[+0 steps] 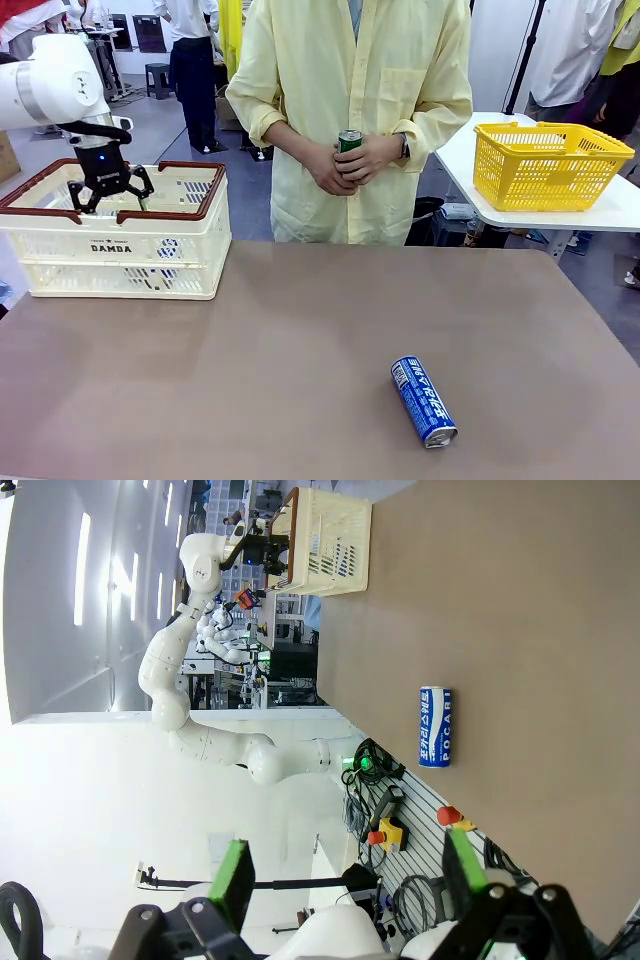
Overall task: Place the drinks into the Shopping basket.
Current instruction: Pick up one drink and place it into the Shopping basket.
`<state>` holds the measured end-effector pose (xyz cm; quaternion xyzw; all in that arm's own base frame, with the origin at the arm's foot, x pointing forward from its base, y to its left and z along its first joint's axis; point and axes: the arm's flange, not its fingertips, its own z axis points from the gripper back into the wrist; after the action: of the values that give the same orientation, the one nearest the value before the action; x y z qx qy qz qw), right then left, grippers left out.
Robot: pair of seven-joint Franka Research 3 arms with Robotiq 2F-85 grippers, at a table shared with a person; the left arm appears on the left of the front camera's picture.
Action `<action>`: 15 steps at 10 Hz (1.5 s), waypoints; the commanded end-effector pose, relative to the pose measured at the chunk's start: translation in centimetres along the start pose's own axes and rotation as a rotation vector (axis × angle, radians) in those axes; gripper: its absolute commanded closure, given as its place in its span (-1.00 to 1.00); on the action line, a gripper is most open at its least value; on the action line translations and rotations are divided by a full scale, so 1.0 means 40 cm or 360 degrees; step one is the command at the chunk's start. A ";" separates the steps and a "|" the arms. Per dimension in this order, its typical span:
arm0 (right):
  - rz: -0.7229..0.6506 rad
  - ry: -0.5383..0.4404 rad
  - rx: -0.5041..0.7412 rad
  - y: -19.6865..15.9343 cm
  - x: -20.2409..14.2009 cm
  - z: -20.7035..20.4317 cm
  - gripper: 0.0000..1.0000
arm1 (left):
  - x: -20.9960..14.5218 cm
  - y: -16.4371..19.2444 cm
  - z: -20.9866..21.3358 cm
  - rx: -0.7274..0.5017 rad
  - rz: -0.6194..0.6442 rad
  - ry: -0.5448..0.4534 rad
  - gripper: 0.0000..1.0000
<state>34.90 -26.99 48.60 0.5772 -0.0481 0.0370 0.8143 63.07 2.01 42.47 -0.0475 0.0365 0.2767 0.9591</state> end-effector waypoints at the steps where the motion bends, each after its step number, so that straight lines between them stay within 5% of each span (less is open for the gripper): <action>1: -0.0017 0.0023 -0.0020 0.007 -0.005 0.000 -1.00 | -0.042 0.020 0.073 0.0001 -0.0002 -0.0094 -1.00; 4: -0.0017 0.0023 -0.0020 0.007 -0.005 0.000 -1.00 | -0.214 0.054 0.308 -0.0151 -0.0091 -0.0116 -1.00; 6: -0.0017 0.0023 -0.0020 0.007 -0.005 0.000 -1.00 | -0.381 0.110 0.429 -0.0476 -0.0258 -0.0033 -1.00; 7: -0.0017 0.0023 -0.0020 0.007 -0.005 0.000 -1.00 | -0.455 0.139 0.447 -0.0648 -0.0464 0.0202 -1.00; 8: -0.0017 0.0023 -0.0020 0.007 -0.005 0.000 -1.00 | -0.523 0.170 0.442 -0.0740 -0.0982 0.0428 -1.00; 10: -0.0017 0.0023 -0.0020 0.007 -0.005 0.000 -1.00 | -0.581 0.248 0.402 -0.1072 -0.1419 0.0647 -1.00; 13: -0.0017 0.0023 -0.0020 0.007 -0.005 0.000 -1.00 | -0.575 0.472 0.301 -0.1824 -0.1604 0.0618 -1.00; 15: -0.0017 0.0023 -0.0020 0.007 -0.005 0.000 -1.00 | -0.603 0.621 0.239 -0.2304 -0.1504 0.0299 -1.00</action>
<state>34.92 -26.98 48.58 0.5773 -0.0478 0.0371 0.8143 30.89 10.22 53.50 -0.6168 -0.0683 -0.2108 0.7553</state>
